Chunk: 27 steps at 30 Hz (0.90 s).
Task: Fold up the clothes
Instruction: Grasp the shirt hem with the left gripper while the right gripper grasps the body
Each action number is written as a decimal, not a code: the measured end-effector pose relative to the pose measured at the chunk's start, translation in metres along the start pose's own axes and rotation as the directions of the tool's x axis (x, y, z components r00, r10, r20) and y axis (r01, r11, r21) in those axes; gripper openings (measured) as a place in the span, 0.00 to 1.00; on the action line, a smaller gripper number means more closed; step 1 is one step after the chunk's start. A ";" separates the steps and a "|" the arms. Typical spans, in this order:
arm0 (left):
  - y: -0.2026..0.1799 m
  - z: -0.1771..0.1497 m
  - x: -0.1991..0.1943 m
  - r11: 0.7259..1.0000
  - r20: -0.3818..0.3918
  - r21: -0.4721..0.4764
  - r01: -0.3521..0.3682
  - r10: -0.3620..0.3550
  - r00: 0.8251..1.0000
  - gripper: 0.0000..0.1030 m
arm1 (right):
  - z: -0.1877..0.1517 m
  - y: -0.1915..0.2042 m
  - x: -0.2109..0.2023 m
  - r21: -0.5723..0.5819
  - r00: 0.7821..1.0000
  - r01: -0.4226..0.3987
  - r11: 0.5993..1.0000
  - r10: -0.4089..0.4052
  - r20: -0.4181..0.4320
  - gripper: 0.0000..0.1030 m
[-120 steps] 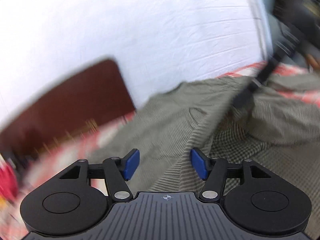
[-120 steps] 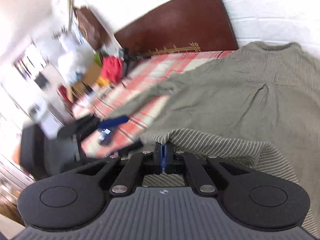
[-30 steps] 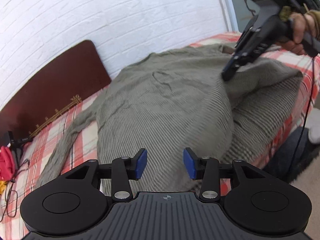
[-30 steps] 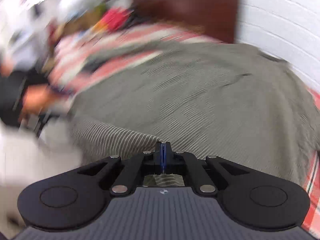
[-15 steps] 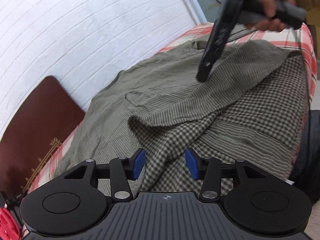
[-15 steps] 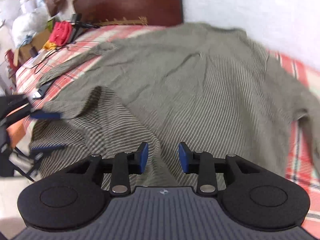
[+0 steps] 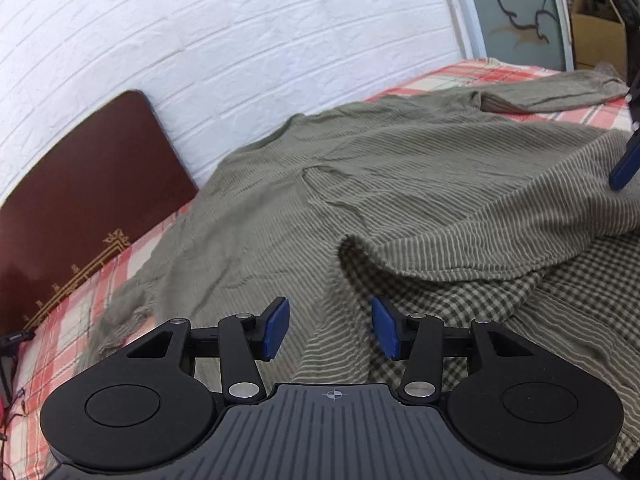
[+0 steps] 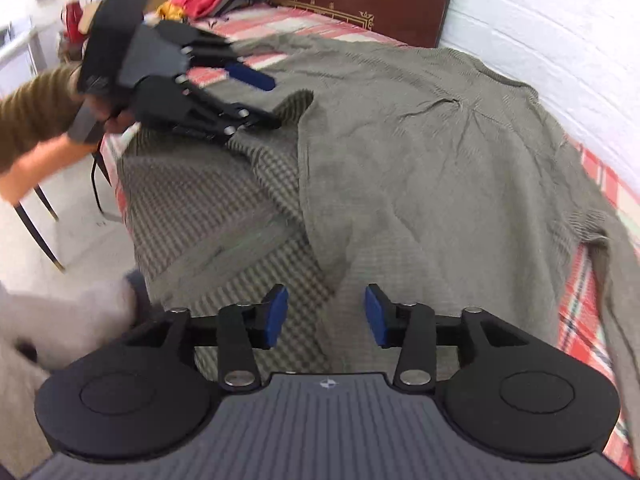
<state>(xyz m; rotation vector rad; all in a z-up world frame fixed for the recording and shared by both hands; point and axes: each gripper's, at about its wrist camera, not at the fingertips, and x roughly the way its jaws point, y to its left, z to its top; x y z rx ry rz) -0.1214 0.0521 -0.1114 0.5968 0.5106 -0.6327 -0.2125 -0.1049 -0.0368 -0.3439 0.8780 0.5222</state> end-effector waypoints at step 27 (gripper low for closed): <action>-0.027 -0.079 -0.167 0.977 -0.160 -0.122 0.176 -0.194 0.968 0.20 | -0.079 -0.014 -0.042 -0.007 0.967 -0.185 0.983 0.181 -0.179 0.09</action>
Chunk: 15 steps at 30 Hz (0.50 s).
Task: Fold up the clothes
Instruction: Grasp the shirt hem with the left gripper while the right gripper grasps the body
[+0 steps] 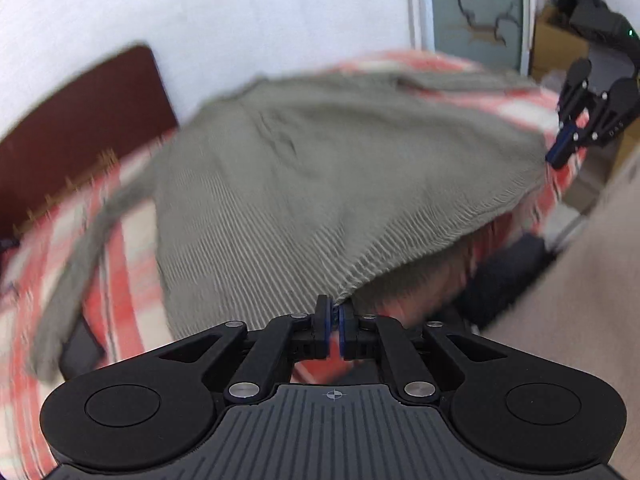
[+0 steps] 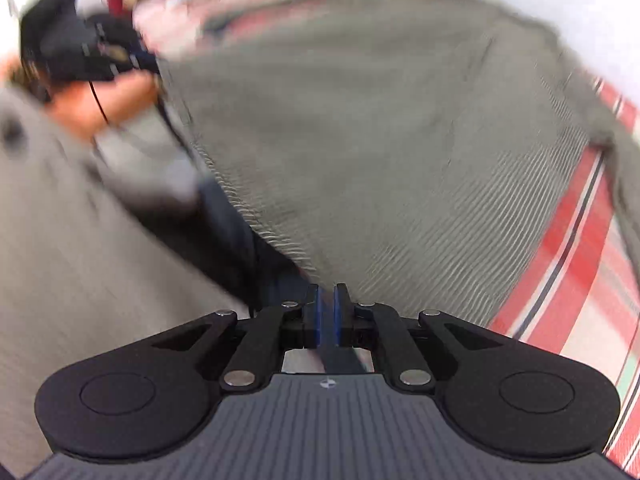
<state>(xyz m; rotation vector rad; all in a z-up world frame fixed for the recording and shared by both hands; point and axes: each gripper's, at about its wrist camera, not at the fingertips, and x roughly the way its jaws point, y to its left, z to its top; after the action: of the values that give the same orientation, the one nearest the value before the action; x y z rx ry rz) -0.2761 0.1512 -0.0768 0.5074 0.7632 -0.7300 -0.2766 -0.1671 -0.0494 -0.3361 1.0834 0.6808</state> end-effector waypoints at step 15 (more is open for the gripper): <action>0.119 -0.021 0.019 0.823 0.027 -0.536 -0.185 0.236 0.971 0.73 | -0.047 -0.097 -0.038 0.543 0.931 -0.109 0.833 -0.105 0.348 0.54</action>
<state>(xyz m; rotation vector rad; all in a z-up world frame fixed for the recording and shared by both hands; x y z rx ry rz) -0.1873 0.2340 -0.0860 0.0459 0.7688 -0.3051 -0.2563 -0.2795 -0.0433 0.2929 0.8712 0.3776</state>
